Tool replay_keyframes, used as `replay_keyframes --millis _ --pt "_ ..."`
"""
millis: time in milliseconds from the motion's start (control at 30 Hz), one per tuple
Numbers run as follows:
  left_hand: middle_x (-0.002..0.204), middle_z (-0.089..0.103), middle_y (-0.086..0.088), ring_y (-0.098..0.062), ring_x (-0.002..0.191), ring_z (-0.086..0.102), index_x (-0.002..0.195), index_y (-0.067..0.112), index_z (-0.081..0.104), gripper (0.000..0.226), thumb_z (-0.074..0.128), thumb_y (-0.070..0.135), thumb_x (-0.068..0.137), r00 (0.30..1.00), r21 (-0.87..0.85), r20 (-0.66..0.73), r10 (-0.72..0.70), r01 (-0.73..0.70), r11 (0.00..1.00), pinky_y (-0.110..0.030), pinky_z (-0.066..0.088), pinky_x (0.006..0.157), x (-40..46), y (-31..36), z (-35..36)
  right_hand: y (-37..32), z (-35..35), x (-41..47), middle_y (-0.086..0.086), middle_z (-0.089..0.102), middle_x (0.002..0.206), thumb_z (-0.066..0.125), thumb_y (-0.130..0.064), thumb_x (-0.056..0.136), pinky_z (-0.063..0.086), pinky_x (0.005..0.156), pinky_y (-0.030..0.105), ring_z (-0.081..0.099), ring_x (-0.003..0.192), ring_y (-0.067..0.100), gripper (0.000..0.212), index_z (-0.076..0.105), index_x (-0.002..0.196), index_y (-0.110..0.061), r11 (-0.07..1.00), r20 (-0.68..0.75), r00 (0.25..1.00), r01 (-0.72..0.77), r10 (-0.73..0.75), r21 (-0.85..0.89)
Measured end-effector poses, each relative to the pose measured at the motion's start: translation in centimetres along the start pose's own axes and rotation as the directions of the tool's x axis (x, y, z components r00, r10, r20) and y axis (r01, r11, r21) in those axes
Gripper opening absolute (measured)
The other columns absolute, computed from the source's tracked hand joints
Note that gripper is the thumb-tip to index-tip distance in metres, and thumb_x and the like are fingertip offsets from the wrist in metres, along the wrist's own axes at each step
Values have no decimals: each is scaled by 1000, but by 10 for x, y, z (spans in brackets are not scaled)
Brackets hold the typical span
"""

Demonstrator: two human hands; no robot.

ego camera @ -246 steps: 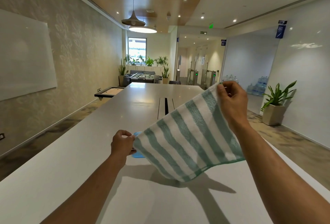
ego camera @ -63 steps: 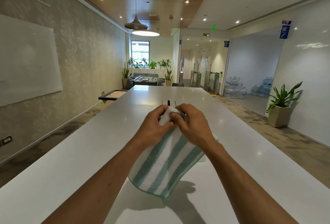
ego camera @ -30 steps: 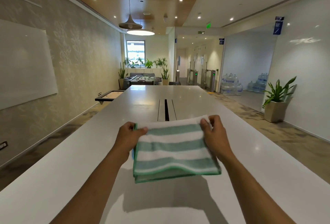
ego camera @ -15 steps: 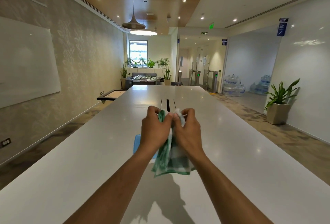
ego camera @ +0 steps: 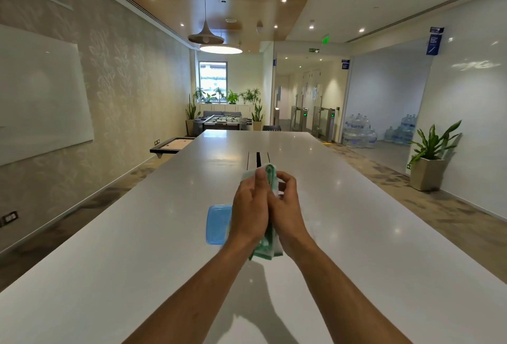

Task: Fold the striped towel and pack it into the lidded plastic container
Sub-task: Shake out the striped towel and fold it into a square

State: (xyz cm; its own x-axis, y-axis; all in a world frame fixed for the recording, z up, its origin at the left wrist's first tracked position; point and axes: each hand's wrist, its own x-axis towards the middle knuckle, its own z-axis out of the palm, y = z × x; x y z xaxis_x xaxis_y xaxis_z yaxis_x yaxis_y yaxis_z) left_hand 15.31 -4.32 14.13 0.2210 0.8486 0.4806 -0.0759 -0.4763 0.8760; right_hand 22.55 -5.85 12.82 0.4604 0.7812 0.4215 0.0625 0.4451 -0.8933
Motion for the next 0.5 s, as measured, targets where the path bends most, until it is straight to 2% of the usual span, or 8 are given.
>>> replay_keyframes --millis 100,200,267,367,400,433,500 --pt "87 76 8 -9 82 72 90 56 67 50 23 78 79 991 -117 135 -24 40 992 -25 56 75 1 -4 -10 3 -10 5 2 66 98 53 -26 98 55 56 22 73 70 12 17 48 115 -28 990 -50 996 -64 71 122" --pt "69 71 1 -8 63 68 88 51 69 53 20 71 84 981 2 185 58 -59 998 -20 54 62 -3 -10 -14 8 -14 7 12 68 102 53 -30 98 57 58 25 73 71 16 18 50 115 -26 980 -34 992 -115 122 160" --pt "73 70 1 -10 66 68 95 42 67 52 22 67 86 973 33 215 82 -91 995 -18 53 60 -6 -14 -10 11 -13 6 11 70 103 60 -37 92 60 67 33 74 82 20 28 51 117 -26 969 -2 989 -142 145 201" --pt "93 64 18 0 82 66 100 68 52 33 24 69 84 961 -3 269 57 -58 998 -16 52 70 -10 -17 -7 16 -14 6 7 70 106 66 -36 88 61 76 41 73 89 23 35 51 118 -26 975 -15 990 -137 142 175" --pt "96 63 19 4 81 65 104 68 49 32 24 68 84 955 -12 290 52 -51 999 -16 52 70 -10 -18 -7 17 -16 6 8 69 106 67 -33 88 61 77 42 72 89 23 34 51 117 -25 980 -33 991 -127 133 156" --pt "96 65 15 4 76 64 110 62 50 35 26 67 85 956 -21 287 52 -48 999 -17 52 68 -8 -20 -8 19 -19 7 9 68 107 66 -29 89 60 78 43 72 90 24 32 51 117 -24 985 -49 992 -111 118 134" --pt "95 70 3 -6 71 67 112 43 59 33 39 58 90 982 -35 182 44 -38 999 -27 57 66 -3 -26 -12 23 -24 7 9 66 105 61 -21 93 61 71 38 71 84 21 23 53 114 -25 994 -63 995 -79 83 72"
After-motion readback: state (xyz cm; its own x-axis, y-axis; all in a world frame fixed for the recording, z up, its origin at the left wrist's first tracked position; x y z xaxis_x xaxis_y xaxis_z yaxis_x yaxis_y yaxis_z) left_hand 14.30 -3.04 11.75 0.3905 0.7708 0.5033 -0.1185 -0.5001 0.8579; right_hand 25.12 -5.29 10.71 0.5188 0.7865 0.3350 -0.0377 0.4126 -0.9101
